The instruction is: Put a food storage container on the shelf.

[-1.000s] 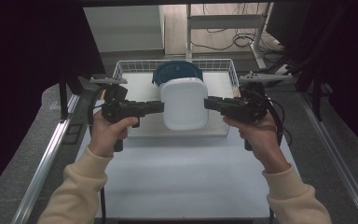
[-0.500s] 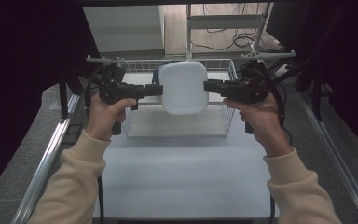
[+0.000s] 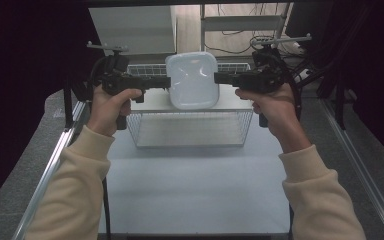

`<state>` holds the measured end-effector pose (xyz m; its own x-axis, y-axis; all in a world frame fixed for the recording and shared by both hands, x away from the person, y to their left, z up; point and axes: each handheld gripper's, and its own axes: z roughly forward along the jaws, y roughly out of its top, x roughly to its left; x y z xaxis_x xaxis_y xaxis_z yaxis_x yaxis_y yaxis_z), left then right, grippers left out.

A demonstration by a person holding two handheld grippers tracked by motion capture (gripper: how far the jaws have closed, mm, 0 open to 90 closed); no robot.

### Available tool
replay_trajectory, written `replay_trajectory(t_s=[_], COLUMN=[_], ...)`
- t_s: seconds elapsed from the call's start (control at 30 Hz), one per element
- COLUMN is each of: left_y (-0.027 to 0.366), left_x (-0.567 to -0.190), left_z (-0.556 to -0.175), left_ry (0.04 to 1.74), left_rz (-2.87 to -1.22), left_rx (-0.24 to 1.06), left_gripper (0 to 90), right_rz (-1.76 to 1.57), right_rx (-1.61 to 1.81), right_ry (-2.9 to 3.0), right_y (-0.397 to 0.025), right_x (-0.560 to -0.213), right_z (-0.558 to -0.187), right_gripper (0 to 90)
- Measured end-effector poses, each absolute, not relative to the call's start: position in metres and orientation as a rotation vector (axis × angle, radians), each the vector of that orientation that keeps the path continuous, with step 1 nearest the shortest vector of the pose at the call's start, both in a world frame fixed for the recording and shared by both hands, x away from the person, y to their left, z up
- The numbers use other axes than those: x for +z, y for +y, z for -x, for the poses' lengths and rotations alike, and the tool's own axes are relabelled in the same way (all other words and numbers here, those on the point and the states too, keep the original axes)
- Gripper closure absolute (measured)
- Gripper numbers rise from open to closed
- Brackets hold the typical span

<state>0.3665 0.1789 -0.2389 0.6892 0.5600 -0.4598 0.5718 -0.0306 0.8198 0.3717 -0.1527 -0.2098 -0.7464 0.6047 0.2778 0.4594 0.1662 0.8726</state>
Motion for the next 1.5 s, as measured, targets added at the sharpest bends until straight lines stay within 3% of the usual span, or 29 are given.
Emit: replay_trajectory(t_s=[0.37, 0.67, 1.17, 1.5], left_y=[0.188, 0.188, 0.2, 0.202], left_x=[-0.225, -0.232, -0.256, -0.269], left_z=[-0.404, -0.431, -0.488, -0.496], left_ry=[0.997, 1.064, 1.184, 1.191], left_rz=[-1.693, -1.698, -1.507, -1.464], left_rx=[-0.055, -0.12, -0.376, -0.412], left_gripper=[80.1, 80.4, 74.2, 71.8], right_rz=[-1.131, -1.297, -1.613, -1.735], right_rx=[1.664, 1.657, 1.667, 1.751], right_ry=[2.325, 2.374, 2.381, 2.355], right_y=[-0.142, -0.141, -0.136, -0.14], right_x=[-0.199, -0.212, -0.227, -0.245], right_z=[-0.41, -0.447, -0.51, -0.523], right_gripper=[78.1, 77.3, 69.0, 64.4])
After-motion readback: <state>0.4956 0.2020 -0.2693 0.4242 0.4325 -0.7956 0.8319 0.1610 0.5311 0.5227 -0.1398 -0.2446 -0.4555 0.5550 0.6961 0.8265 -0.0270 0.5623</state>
